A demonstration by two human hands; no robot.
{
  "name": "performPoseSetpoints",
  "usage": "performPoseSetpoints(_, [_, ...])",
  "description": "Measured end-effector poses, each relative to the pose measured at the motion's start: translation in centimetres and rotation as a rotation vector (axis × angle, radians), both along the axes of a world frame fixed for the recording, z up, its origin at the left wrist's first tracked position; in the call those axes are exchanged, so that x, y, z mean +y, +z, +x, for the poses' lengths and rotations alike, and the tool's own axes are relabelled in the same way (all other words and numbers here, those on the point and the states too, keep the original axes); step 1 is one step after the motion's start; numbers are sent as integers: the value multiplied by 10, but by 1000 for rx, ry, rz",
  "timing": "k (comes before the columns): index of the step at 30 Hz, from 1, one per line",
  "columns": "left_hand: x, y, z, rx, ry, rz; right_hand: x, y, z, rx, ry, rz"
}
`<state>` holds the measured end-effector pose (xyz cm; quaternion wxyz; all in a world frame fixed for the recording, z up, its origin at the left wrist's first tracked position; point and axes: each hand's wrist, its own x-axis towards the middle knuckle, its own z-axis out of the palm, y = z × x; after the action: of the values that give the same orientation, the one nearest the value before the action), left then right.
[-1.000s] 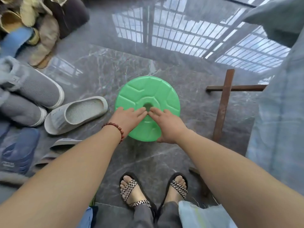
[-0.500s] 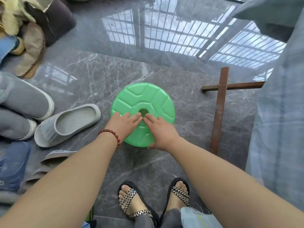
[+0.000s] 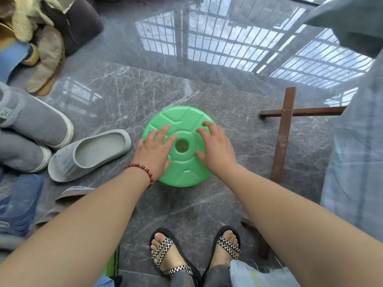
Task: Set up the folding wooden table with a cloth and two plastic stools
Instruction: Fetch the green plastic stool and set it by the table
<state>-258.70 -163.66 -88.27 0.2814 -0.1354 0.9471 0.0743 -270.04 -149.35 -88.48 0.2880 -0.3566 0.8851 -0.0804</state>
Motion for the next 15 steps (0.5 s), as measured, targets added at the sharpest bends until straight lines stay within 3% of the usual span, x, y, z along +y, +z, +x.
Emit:
performPoseSetpoints(4, [7, -8, -7, -79, 522, 117, -4, -5, -3, -61, -175, 28])
performPoseSetpoints(6, [11, -13, -7, -107, 684, 212, -4, -10, -2, -134, -290, 7])
performPoseSetpoints(11, [12, -21, -6, -63, 772, 267, 1, -17, 6, -275, -599, -70])
performPoseSetpoints(15, [0, -24, -6, -46, 693, 264, -1, -14, 18, -287, -729, -82])
